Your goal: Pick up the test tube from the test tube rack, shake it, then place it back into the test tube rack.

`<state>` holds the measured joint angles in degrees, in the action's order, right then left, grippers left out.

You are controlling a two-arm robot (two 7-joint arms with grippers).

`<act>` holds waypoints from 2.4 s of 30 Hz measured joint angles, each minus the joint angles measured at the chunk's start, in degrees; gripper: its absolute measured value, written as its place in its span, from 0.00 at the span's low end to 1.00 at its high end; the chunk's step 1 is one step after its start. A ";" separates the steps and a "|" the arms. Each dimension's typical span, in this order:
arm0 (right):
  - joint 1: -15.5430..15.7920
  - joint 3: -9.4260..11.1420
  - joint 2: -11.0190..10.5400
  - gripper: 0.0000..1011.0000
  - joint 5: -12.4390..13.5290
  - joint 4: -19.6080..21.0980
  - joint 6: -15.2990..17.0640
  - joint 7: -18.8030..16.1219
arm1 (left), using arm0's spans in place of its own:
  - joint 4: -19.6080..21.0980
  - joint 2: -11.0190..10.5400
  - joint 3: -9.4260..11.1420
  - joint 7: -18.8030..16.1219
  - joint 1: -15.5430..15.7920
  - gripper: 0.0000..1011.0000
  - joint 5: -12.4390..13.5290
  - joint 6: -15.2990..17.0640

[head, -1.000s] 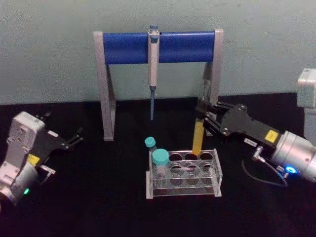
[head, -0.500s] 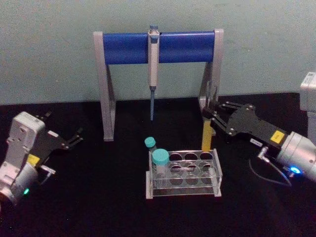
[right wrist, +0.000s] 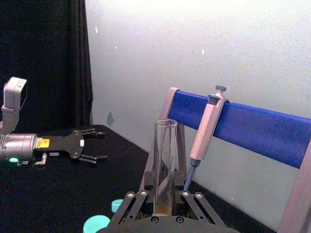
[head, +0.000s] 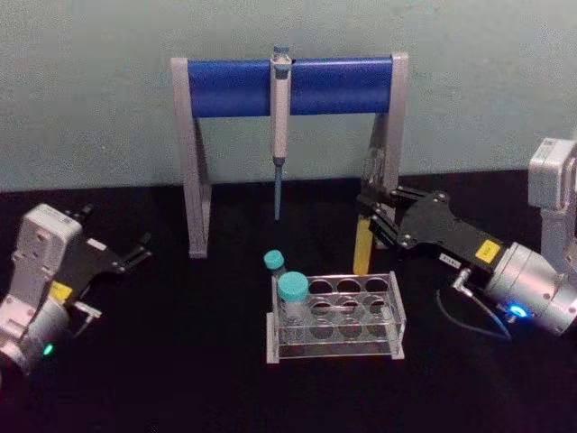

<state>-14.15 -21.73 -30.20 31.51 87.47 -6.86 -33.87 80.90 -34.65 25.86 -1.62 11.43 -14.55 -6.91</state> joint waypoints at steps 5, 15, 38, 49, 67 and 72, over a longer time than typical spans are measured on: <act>-0.35 -0.30 0.91 0.23 -0.03 -1.30 -0.95 -0.55 | 0.00 0.00 0.00 0.00 0.00 0.99 0.00 0.00; -1.32 -1.08 2.32 0.23 -0.38 -4.29 -2.00 -1.70 | 0.00 0.00 0.00 0.00 0.00 0.99 0.00 0.00; -2.64 -2.27 3.65 0.23 -1.39 -8.33 -2.30 -2.68 | 0.00 0.00 0.00 0.00 0.00 0.99 0.00 0.00; -2.95 -2.70 3.75 0.23 -2.01 -9.66 -1.48 -2.67 | 0.00 0.00 0.00 0.00 0.00 0.99 0.00 0.00; -3.62 -3.58 3.83 0.23 -2.73 -11.22 -0.16 -2.99 | 0.00 0.00 0.00 0.00 0.00 0.99 0.00 0.00; -3.84 -3.87 3.92 0.23 -2.91 -11.73 0.09 -3.10 | 0.00 0.00 0.00 0.00 0.00 0.99 0.00 0.00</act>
<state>-17.99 -25.60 -26.28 28.60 75.74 -6.77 -36.97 80.90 -34.65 25.86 -1.62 11.43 -14.55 -6.91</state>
